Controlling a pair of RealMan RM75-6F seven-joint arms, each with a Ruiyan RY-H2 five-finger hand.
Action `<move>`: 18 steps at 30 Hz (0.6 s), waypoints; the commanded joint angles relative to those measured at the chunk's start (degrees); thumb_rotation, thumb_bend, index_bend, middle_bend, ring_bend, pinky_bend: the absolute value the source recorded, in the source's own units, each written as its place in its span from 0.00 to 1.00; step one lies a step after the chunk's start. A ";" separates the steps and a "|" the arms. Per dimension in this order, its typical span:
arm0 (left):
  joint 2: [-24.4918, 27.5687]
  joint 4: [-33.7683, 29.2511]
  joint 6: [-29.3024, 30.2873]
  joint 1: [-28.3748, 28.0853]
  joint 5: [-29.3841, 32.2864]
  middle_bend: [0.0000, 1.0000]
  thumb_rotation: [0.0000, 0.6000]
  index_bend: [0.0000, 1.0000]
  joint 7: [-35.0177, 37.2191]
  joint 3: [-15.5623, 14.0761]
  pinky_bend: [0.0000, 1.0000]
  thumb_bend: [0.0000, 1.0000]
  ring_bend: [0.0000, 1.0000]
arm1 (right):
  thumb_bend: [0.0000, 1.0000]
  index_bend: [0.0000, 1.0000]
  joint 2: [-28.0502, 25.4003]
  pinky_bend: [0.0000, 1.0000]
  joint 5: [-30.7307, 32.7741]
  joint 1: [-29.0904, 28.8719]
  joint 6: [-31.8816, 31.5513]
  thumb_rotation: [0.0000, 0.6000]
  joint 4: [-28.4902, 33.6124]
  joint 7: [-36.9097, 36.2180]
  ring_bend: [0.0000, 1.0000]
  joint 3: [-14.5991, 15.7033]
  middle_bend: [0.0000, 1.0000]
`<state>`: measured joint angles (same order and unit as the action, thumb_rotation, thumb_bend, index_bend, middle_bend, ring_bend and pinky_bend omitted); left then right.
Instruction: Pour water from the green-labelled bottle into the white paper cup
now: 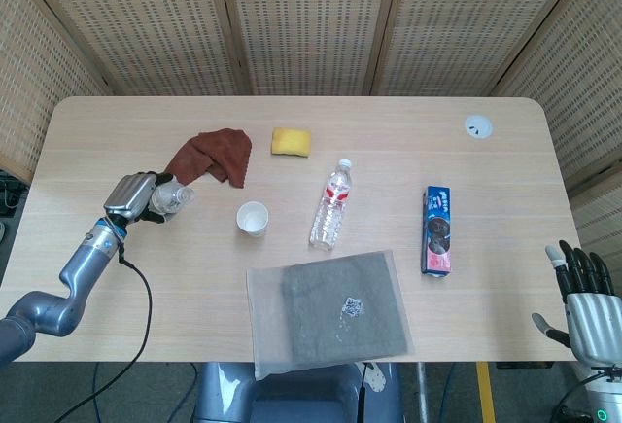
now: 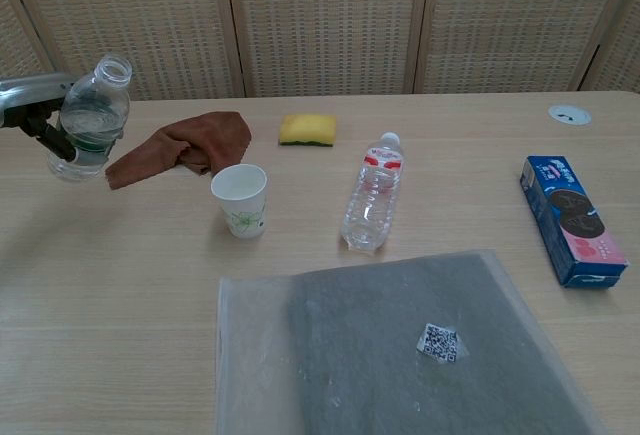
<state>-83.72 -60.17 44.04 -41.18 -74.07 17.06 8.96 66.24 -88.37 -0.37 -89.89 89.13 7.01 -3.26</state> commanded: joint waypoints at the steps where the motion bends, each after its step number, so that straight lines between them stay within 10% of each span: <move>1: -0.45 -0.52 -0.48 -1.13 2.30 0.51 1.00 0.68 -5.52 0.72 0.35 0.61 0.33 | 0.00 0.02 -0.02 0.00 0.17 -0.01 0.04 1.00 -0.04 -0.08 0.00 -0.08 0.00; 18: 0.01 -4.74 -0.60 -4.45 12.31 0.52 1.00 0.69 -35.08 -0.51 0.35 0.61 0.33 | 0.00 0.02 -0.38 0.00 1.02 -0.64 1.26 1.00 -0.24 -1.63 0.00 -0.42 0.00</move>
<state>-83.29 -64.45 43.22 -44.93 -63.31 -15.04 9.02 65.87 -87.37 -0.99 -88.65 88.92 5.41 -3.66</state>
